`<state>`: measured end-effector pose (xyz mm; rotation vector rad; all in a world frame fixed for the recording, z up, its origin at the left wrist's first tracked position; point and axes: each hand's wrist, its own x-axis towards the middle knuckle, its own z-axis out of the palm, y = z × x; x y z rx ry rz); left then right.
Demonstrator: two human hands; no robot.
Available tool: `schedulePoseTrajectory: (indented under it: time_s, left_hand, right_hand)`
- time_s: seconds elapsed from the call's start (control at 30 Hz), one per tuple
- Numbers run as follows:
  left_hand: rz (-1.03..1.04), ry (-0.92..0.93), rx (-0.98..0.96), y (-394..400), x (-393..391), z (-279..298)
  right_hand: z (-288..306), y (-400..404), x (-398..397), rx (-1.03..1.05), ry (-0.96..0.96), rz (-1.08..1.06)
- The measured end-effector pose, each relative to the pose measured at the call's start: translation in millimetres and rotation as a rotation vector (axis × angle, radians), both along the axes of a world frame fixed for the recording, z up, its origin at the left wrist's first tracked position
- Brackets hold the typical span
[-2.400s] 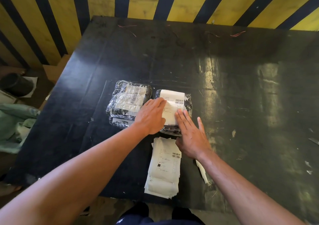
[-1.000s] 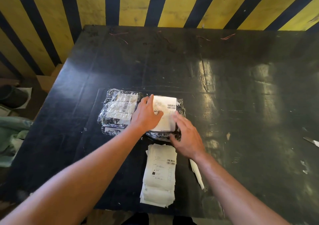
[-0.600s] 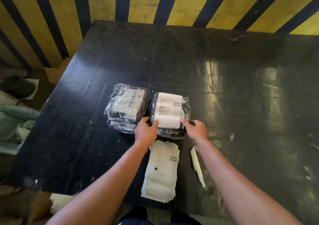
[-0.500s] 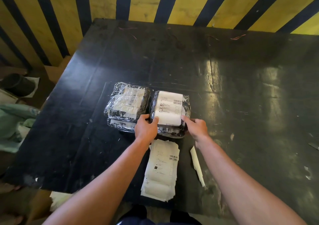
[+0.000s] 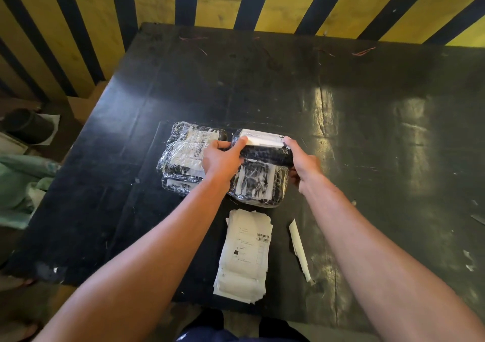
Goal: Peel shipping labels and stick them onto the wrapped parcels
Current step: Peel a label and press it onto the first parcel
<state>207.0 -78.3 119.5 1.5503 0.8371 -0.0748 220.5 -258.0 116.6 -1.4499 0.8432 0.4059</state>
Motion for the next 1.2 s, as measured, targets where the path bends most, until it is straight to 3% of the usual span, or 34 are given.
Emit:
schedulePoseTrajectory:
  time_s: [0.27,0.5,1.0,1.2]
  left_hand:
    - [-0.063,-0.113,0.033,-4.3,-19.5,-12.2]
    - [-0.198,-0.221,0.028,-25.6,-30.5,-13.3]
    - [-0.653,0.148,0.142,-197.8,-32.9,-93.9]
    - [-0.693,0.231,0.129,-256.2,-29.2,-122.9]
  right_hand:
    - [-12.2,-16.4,-6.4,-0.022,-0.113,0.130]
    - [-16.8,-53.1,-22.3,0.046,-0.291,0.101]
    - [-100.8,-222.2,-90.8,-0.121,-0.028,-0.147]
    - [-123.9,-270.3,-90.9,-0.168,0.039,-0.176]
